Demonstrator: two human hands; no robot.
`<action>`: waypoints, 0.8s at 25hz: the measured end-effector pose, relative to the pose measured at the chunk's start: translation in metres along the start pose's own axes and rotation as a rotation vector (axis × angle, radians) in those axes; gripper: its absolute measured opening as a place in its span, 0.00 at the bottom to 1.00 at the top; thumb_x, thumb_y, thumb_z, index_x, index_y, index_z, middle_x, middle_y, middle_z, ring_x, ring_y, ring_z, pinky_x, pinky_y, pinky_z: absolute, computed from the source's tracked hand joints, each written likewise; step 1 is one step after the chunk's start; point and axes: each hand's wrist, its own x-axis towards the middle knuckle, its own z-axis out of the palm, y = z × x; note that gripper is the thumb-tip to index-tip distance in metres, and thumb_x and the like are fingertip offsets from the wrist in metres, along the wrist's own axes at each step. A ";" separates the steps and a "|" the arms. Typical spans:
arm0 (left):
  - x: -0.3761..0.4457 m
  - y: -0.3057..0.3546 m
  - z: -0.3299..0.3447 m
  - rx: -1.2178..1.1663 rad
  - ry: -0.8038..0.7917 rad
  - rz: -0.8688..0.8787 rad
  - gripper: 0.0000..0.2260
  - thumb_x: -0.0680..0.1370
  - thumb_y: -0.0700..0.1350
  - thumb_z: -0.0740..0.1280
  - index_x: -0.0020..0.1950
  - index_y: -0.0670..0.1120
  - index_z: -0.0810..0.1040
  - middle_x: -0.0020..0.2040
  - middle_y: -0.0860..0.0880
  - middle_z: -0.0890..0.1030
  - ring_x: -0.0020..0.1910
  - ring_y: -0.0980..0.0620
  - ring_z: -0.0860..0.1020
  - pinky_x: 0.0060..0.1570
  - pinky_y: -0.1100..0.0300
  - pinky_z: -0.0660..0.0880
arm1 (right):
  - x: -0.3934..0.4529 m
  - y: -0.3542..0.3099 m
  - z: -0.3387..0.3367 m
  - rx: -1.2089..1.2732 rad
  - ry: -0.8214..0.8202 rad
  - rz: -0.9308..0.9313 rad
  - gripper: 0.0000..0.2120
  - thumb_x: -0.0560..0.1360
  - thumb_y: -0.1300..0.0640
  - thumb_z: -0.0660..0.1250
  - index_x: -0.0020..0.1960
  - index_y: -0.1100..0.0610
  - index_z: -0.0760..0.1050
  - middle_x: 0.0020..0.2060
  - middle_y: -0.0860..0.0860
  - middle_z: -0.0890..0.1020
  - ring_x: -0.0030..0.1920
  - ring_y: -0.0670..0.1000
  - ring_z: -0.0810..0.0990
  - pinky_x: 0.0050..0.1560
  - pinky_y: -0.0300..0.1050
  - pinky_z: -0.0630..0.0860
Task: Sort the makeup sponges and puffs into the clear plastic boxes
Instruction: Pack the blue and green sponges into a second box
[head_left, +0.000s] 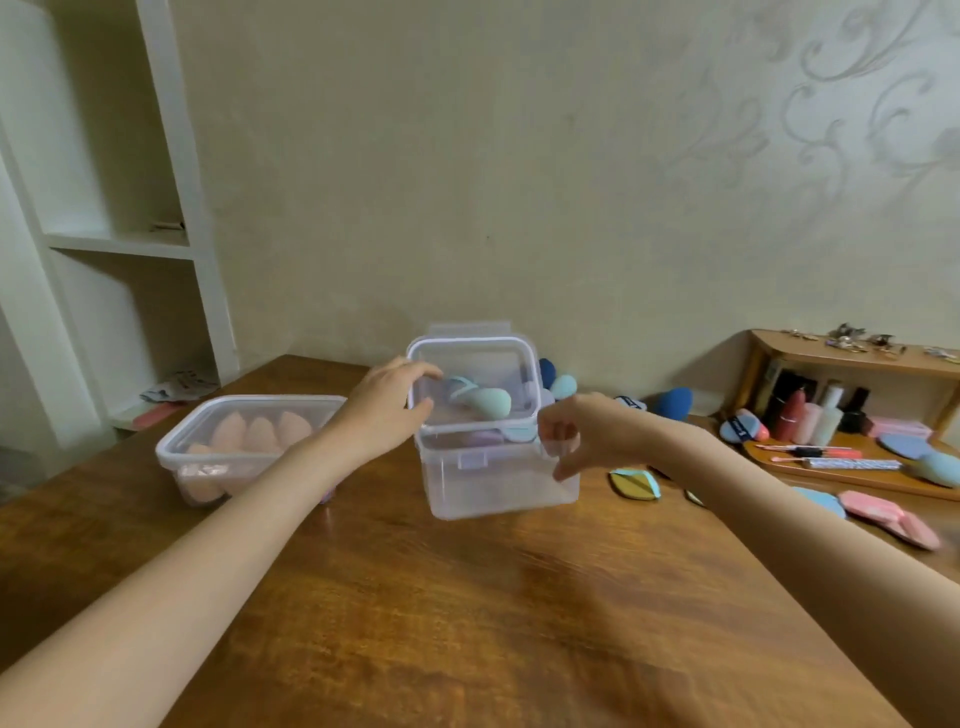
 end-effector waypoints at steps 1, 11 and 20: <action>-0.002 0.002 0.005 0.009 -0.057 -0.012 0.17 0.78 0.41 0.63 0.67 0.48 0.71 0.68 0.46 0.70 0.67 0.47 0.68 0.63 0.57 0.64 | -0.009 0.002 -0.001 -0.009 -0.036 0.002 0.12 0.68 0.56 0.74 0.39 0.48 0.70 0.42 0.47 0.76 0.49 0.52 0.78 0.47 0.43 0.74; -0.031 0.013 0.034 0.116 -0.180 -0.009 0.26 0.77 0.43 0.65 0.74 0.47 0.61 0.73 0.49 0.63 0.72 0.50 0.58 0.69 0.56 0.60 | 0.014 -0.023 0.008 -0.018 0.131 0.018 0.20 0.74 0.55 0.67 0.63 0.56 0.67 0.60 0.55 0.72 0.53 0.55 0.77 0.52 0.44 0.72; -0.033 0.011 0.033 0.030 -0.247 -0.050 0.29 0.76 0.46 0.67 0.74 0.47 0.59 0.73 0.48 0.64 0.71 0.50 0.65 0.64 0.57 0.68 | 0.053 -0.037 0.030 0.109 0.368 0.084 0.26 0.71 0.56 0.72 0.62 0.61 0.62 0.47 0.60 0.81 0.48 0.59 0.79 0.49 0.54 0.77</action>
